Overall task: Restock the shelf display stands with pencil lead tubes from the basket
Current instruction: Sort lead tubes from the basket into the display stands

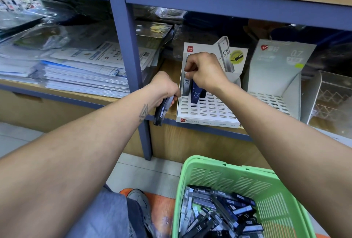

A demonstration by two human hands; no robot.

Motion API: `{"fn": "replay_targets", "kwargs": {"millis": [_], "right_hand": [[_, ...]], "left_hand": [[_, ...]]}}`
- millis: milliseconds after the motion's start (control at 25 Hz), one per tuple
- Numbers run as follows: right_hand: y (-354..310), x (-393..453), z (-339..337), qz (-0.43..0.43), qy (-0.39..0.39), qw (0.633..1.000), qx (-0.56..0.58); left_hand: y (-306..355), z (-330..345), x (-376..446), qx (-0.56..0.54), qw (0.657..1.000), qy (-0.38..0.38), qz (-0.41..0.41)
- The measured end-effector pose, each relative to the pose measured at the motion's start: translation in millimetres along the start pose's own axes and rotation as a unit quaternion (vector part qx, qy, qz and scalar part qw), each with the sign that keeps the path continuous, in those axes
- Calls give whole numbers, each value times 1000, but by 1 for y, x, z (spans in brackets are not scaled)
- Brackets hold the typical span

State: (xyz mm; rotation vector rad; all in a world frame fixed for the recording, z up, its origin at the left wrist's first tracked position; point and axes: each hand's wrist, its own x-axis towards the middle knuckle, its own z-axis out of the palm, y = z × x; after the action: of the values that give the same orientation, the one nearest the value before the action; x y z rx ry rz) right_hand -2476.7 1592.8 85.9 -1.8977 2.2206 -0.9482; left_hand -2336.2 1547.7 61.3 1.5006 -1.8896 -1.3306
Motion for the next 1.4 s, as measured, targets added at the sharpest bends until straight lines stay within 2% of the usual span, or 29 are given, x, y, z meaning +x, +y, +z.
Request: {"fn": "replay_targets", "kwargs": {"millis": [400, 600, 760, 1000, 1280, 1400], "right_hand": [[-2, -7, 14, 12, 26, 994, -105], [-3, -9, 6, 13, 10, 996, -85], [-6, -10, 3, -15, -25, 989, -143], [-10, 0, -7, -4, 77, 993, -92], [-11, -1, -7, -9, 92, 991, -99], [-12, 3, -13, 14, 121, 991, -50]], "left_hand": [[-1, 0, 0, 4, 1000, 0, 2], [0, -1, -3, 8, 1000, -2, 3], [0, 0, -2, 14, 1000, -1, 4], [-1, 0, 1, 9, 1000, -1, -1], [-2, 0, 3, 7, 1000, -5, -2], [-2, -1, 4, 6, 1000, -6, -1]]}}
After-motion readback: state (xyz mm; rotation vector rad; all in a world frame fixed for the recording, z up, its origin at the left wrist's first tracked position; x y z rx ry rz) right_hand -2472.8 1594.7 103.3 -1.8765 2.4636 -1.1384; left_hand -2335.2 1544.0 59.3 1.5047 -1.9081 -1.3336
